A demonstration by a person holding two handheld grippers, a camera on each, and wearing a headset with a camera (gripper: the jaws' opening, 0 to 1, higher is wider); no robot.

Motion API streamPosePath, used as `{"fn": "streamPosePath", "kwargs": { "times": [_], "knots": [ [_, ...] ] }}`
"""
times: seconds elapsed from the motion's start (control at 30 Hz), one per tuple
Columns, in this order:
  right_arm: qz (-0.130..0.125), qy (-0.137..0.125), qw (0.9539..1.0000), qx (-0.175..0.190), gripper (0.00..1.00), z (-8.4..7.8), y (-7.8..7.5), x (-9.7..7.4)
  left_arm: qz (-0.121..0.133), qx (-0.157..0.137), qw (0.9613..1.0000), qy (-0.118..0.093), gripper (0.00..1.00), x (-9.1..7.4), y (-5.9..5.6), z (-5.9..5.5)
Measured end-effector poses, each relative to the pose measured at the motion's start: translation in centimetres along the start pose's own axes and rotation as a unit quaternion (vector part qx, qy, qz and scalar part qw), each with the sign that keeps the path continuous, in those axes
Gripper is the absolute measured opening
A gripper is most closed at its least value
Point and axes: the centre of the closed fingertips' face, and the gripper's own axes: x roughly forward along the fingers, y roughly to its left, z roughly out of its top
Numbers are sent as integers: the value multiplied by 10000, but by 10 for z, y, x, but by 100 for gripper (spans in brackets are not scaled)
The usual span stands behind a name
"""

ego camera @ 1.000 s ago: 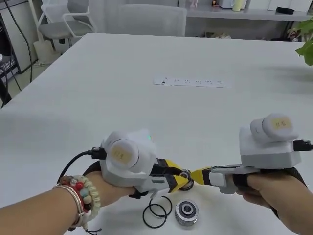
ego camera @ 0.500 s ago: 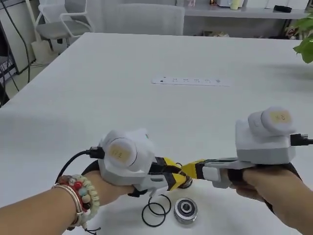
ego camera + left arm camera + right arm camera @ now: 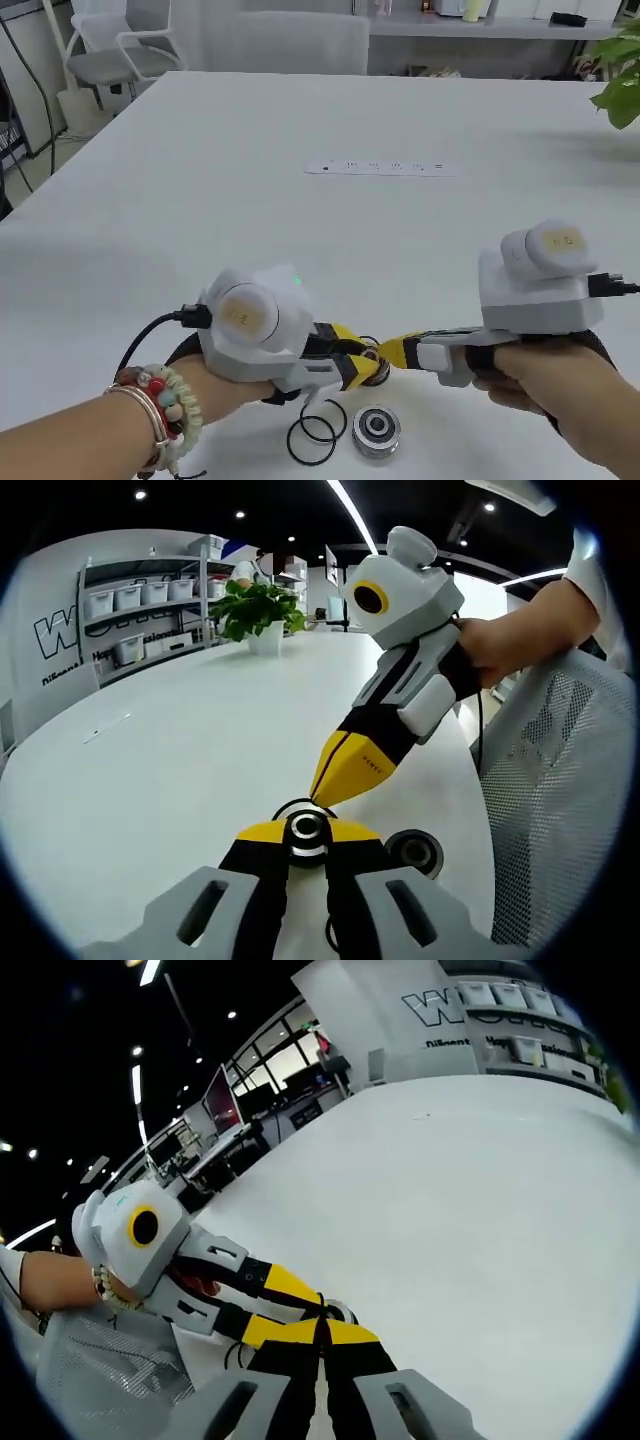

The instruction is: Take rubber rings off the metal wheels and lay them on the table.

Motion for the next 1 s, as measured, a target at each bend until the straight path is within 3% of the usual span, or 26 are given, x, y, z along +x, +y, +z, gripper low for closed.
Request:
{"fn": "streamPosePath", "kwargs": {
  "times": [0.3, 0.53, 0.63, 1.0],
  "knots": [
    [-34, 31, 10000, -44, 0, -1, 0, -1, -137, -16, 9998, 161, 14, -6, 0, -2],
    [-55, -53, 10000, 10, 0, 2, -3, -3, -352, -175, 9992, 87, 21, -16, -4, 9],
    [-6, -161, 9997, 198, 0, 7, -3, -4, -434, 142, 9988, 188, 28, -19, -9, 10],
    [5, -393, 9979, 507, 0, 17, -5, -10, -700, 281, 9970, 163, 47, -45, -14, 29]
  ]
}}
